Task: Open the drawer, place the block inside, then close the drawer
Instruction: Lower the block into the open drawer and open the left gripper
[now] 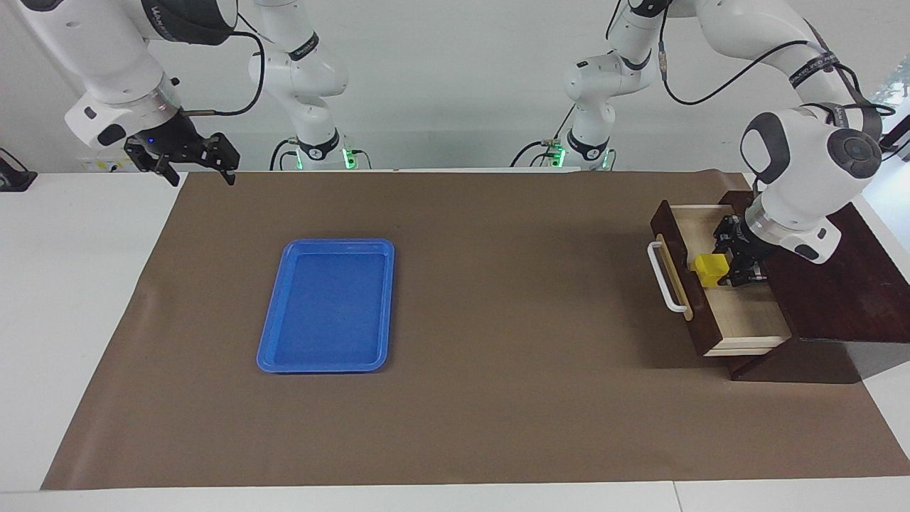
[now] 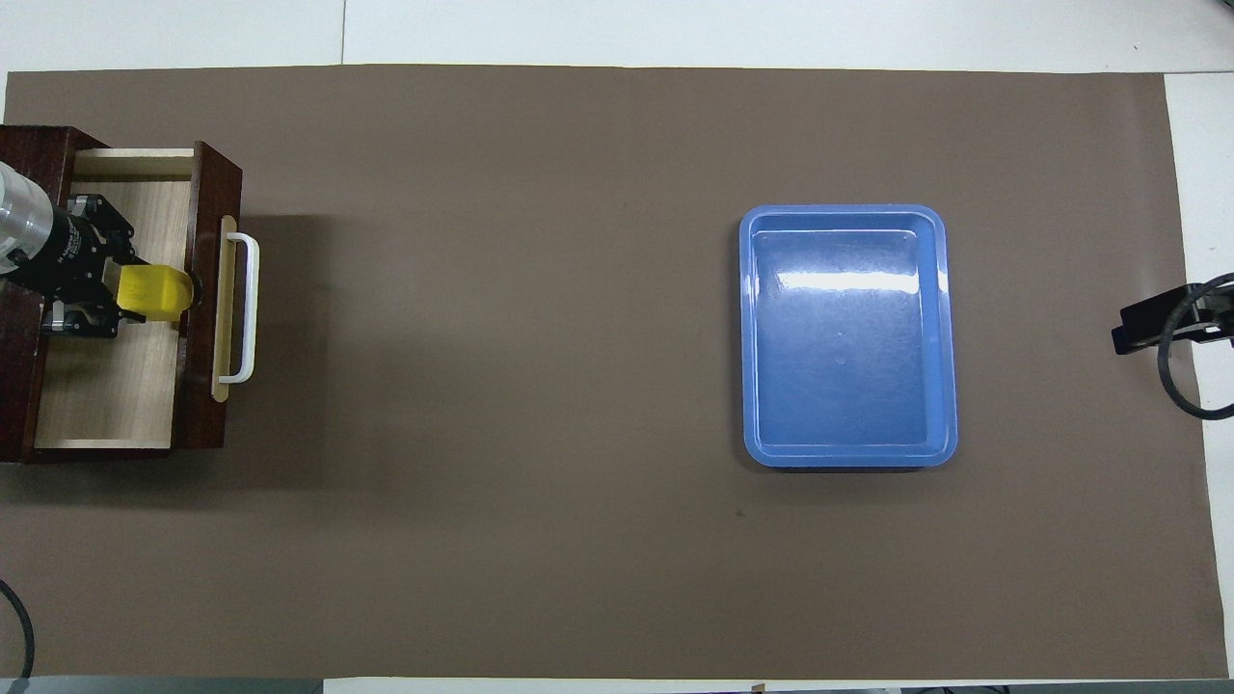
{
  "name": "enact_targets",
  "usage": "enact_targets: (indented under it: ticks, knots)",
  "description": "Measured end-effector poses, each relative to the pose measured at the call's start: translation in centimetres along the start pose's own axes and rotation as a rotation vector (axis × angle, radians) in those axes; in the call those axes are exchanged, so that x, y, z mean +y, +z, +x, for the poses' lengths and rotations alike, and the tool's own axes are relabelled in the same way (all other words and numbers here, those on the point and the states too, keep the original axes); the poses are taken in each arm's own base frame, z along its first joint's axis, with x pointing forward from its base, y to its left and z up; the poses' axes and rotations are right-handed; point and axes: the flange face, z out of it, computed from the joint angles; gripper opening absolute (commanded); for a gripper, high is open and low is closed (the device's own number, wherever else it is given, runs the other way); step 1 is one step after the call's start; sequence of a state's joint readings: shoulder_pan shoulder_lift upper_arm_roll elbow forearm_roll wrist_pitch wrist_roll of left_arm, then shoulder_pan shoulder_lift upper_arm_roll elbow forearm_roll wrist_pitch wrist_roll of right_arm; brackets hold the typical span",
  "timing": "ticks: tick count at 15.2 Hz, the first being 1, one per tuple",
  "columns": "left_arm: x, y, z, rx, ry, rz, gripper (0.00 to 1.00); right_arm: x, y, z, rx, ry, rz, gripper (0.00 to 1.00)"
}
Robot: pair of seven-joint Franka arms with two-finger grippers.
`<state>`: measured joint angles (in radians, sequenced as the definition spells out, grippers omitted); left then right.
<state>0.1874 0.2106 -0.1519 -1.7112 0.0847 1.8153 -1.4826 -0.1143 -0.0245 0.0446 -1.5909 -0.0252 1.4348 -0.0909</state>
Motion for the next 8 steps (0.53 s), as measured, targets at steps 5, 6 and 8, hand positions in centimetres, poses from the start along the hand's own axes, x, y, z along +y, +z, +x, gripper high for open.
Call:
enact_targets:
  ticks: [5, 6, 8]
  knots:
    - [-0.66, 0.58, -0.2, 0.001, -0.004, 0.01, 0.0, -0.14, -0.02, 0.01, 0.0, -0.003, 0.0, 1.0]
    - [-0.76, 0.64, -0.25, 0.001, -0.003, 0.01, 0.0, -0.14, -0.04, 0.02, 0.001, -0.003, -0.001, 1.0]
    - [-0.96, 0.97, -0.37, 0.002, -0.002, 0.011, 0.0, -0.16, -0.2, 0.07, 0.009, -0.003, -0.001, 1.0]
